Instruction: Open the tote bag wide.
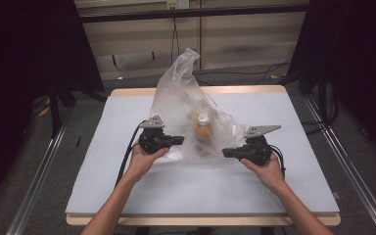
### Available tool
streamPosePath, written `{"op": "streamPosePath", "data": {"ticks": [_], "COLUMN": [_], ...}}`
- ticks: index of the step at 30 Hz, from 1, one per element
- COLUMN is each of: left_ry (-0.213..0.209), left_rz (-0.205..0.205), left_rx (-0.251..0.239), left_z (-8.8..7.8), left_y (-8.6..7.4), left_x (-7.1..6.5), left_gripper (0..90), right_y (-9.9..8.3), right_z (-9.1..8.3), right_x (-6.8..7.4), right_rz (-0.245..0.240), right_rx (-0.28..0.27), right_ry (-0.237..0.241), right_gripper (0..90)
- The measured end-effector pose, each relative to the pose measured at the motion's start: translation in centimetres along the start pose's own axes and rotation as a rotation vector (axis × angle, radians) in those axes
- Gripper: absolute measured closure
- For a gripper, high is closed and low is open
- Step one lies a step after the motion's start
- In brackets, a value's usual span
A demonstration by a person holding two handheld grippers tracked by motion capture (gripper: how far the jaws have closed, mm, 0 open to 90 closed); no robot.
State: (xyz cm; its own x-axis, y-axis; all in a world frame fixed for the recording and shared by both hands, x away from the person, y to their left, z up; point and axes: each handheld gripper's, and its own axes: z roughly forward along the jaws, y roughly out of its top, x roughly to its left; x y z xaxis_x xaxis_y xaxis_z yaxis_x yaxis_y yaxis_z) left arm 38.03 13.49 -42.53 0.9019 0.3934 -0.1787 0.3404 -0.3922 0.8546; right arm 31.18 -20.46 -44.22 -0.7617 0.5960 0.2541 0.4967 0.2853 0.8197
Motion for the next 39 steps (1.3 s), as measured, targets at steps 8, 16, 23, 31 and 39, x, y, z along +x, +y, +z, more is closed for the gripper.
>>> {"op": "streamPosePath", "data": {"ticks": [8,16,23,31,39], "left_ry": [-0.029,-0.037,-0.026,0.028,0.082], "left_rz": [0.029,0.094,0.131,0.115,0.093], "left_rx": [-0.113,-0.145,-0.174,-0.125,0.016], "left_z": [-1.0,-0.7,-0.1,2.4,3.8], "left_y": [2.9,7.2,12.3,14.9,12.9], "left_x": [-1.4,-2.5,-1.8,0.4,1.3], "left_gripper": [90.0,90.0,90.0,90.0,90.0], "right_y": [2.1,7.2,11.7,10.8,9.8], "right_z": [-4.3,-4.9,-1.0,1.5,1.4], "right_x": [1.0,1.0,-1.6,-2.9,-1.6], "right_rz": [-0.022,-0.069,-0.045,0.016,-0.008], "right_rx": [-0.129,-0.200,-0.153,-0.085,-0.088], "right_ry": [-0.002,-0.012,-0.077,-0.108,-0.004], "right_gripper": [90.0,90.0,90.0,90.0,90.0]}}
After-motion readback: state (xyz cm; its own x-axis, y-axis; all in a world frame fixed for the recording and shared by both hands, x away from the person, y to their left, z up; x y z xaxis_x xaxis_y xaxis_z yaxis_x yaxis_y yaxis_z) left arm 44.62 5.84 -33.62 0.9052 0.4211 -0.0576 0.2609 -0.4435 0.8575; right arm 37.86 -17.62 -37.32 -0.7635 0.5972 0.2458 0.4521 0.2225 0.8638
